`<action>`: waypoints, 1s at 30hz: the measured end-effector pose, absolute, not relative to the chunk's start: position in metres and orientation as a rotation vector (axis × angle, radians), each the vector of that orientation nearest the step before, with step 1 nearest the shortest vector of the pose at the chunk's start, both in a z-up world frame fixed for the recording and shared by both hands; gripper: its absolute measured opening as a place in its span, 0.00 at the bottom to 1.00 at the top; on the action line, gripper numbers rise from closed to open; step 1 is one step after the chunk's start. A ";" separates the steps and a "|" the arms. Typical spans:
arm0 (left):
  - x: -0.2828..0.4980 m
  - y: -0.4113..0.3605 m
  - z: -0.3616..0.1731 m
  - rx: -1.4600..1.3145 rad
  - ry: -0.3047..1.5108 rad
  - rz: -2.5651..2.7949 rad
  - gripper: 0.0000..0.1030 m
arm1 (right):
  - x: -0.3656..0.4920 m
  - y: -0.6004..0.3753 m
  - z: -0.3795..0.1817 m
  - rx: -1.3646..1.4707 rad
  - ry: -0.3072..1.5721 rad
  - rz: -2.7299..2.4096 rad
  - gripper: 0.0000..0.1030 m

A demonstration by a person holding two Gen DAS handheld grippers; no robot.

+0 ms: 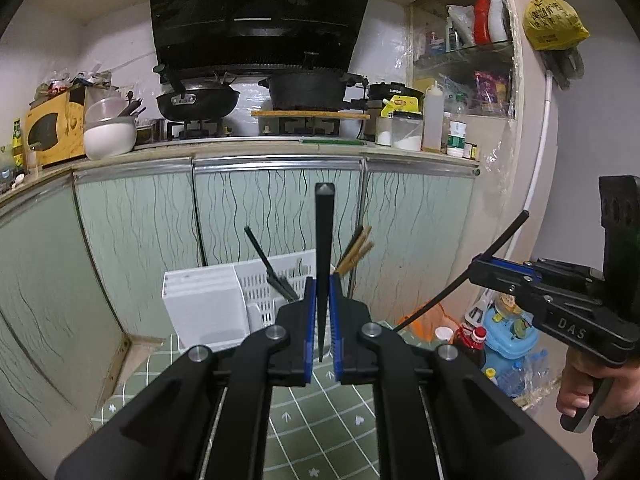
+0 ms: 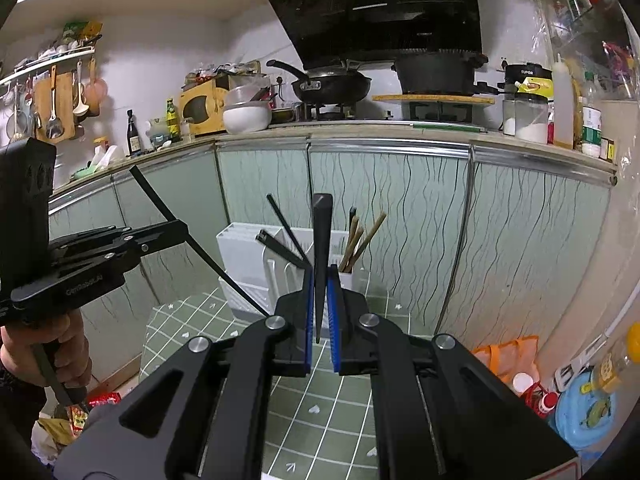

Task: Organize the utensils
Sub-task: 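Lift both black chopsticks upright and carry them over the white holder, then open the left tool into the holder while the right tool releases its chopstick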

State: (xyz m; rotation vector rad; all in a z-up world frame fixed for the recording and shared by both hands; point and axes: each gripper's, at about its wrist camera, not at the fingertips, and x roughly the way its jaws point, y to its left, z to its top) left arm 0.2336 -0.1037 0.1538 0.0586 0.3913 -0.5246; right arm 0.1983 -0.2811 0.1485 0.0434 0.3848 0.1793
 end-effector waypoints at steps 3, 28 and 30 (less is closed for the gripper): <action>0.244 -0.107 0.159 0.060 0.384 -0.521 0.07 | 0.207 -0.285 0.155 0.049 0.380 0.178 0.06; 0.341 -0.131 0.173 0.028 0.393 -0.511 0.07 | 0.311 -0.276 0.183 0.011 0.362 0.192 0.06; 0.350 -0.131 0.169 0.030 0.397 -0.511 0.07 | 0.322 -0.276 0.178 0.007 0.375 0.191 0.06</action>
